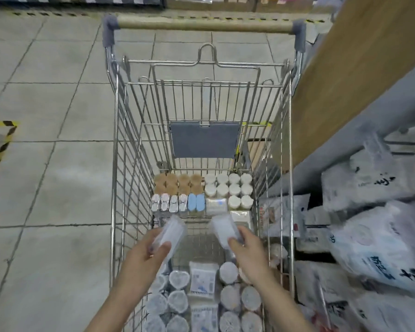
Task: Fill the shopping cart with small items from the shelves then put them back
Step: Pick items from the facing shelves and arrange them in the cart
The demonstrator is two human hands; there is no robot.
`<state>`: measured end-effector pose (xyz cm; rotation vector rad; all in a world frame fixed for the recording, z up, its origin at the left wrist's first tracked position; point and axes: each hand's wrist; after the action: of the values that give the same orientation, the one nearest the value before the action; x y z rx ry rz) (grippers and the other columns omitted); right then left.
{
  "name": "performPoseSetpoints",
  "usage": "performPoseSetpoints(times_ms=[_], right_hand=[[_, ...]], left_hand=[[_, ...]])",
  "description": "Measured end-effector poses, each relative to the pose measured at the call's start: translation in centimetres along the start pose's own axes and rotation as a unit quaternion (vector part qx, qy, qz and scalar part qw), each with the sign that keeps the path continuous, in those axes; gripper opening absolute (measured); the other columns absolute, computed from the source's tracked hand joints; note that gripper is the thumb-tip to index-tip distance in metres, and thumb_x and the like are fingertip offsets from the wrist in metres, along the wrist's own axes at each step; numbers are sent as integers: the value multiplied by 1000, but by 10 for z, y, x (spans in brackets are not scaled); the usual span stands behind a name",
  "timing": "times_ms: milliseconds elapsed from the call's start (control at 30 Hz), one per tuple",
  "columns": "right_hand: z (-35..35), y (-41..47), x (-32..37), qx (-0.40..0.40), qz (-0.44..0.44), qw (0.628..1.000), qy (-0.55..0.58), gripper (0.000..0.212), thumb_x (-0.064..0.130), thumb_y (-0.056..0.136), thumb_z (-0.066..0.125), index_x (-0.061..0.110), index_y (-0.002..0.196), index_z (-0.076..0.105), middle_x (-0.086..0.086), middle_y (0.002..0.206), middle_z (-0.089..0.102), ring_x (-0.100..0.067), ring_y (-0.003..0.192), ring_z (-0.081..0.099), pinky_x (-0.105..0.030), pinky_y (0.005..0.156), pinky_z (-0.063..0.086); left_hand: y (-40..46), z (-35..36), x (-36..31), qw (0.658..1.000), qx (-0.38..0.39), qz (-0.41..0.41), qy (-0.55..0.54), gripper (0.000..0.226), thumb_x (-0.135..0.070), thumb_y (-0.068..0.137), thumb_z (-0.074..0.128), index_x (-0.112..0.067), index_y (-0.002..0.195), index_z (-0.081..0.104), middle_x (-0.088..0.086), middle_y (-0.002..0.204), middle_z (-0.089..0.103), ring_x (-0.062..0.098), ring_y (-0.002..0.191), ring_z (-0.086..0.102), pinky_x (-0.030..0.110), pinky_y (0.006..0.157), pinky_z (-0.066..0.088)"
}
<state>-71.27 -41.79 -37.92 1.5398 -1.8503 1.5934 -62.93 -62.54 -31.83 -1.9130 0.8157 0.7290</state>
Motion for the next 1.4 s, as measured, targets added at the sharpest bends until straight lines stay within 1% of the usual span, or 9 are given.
performPoseSetpoints(times_ms=[267, 433, 600, 767, 967, 1100, 1200, 1300, 1400], right_hand=[[20, 116, -39, -24, -115, 953, -278, 51, 8, 93, 52, 18, 143, 44, -1, 146, 44, -16, 129, 45, -24, 104, 38], [32, 165, -58, 35, -166, 899, -404, 54, 2, 94, 42, 15, 146, 36, -5, 153, 31, -23, 140, 28, -36, 112, 29], [47, 198, -75, 25, -197, 857, -475, 86, -11, 19, 81, 7, 102, 73, -15, 106, 70, -30, 96, 69, -34, 75, 58], [49, 215, -92, 29, -227, 819, -526, 93, -4, 4, 83, 9, 95, 75, -13, 98, 72, -26, 88, 71, -30, 69, 58], [49, 216, -95, 17, -268, 806, -527, 85, 0, 11, 86, 6, 96, 75, -14, 99, 72, -28, 88, 71, -32, 71, 58], [51, 216, -101, 8, -271, 800, -535, 85, -2, 16, 85, 4, 100, 74, -16, 107, 70, -32, 96, 69, -38, 75, 58], [51, 220, -103, -11, -269, 810, -520, 84, -4, 18, 85, 6, 101, 73, -16, 109, 69, -32, 100, 68, -41, 80, 57], [47, 215, -108, -69, -253, 837, -480, 81, -5, 31, 85, 9, 109, 70, -15, 117, 65, -32, 107, 64, -44, 91, 51], [46, 197, -114, -158, -176, 887, -398, 60, 1, 59, 82, 10, 116, 65, -11, 124, 60, -30, 115, 58, -44, 95, 49]], left_hand=[[63, 45, 37, 999, 21, -47, -14, 29, -16, 93, 57, -31, 118, 55, -9, 105, 64, 4, 86, 60, 5, 55, 42], [93, 70, 61, 998, 29, -54, -19, 36, -11, 91, 60, -38, 116, 56, -16, 107, 60, 1, 92, 56, 4, 64, 42], [115, 81, 79, 998, 45, -29, 18, 37, -17, 89, 63, -45, 112, 58, -22, 101, 67, 4, 91, 63, 23, 72, 50], [133, 86, 76, 999, 36, -10, 33, 39, -20, 90, 62, -48, 116, 51, -26, 105, 60, -3, 93, 58, 19, 71, 45], [149, 93, 74, 999, 27, -10, 28, 42, -15, 90, 61, -39, 124, 52, -19, 115, 59, -1, 93, 55, 14, 72, 40], [160, 102, 74, 999, 39, 16, 26, 45, -9, 89, 61, -36, 125, 56, -16, 112, 64, -5, 74, 57, 10, 61, 40], [168, 108, 75, 998, 43, 27, 33, 43, -10, 90, 60, -33, 126, 56, -20, 116, 60, -15, 87, 55, 5, 64, 42], [180, 114, 71, 997, 40, 50, 48, 43, -11, 89, 62, -35, 124, 55, -24, 114, 56, -14, 92, 53, 4, 66, 38], [199, 123, 66, 992, 31, 97, 70, 44, -9, 87, 65, -37, 120, 57, -25, 115, 55, -1, 108, 52, 14, 87, 39]])
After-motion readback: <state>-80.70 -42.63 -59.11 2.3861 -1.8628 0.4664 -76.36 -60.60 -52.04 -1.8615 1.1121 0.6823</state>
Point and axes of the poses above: each hand's wrist, its own y-axis towards the middle knuckle, its own z-axis out of the palm, x = y × z
